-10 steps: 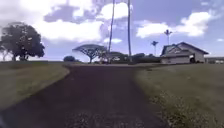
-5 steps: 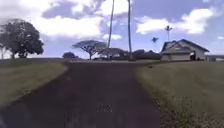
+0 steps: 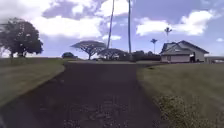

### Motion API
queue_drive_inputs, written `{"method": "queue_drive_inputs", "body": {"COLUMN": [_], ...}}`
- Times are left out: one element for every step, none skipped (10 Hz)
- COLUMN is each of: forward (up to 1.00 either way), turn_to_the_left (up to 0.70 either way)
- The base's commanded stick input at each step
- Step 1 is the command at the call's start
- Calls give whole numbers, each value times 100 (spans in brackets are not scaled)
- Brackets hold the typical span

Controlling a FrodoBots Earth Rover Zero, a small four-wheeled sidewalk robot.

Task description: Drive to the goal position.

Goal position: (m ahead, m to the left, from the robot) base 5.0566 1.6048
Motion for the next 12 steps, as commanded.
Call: {"method": "queue_drive_inputs", "body": {"forward": [50,50,50,50,50,50,50,50,50,50,50,50], "turn_to_the_left": [0,0,0,0,0,0,0,0,0,0,0,0]}}
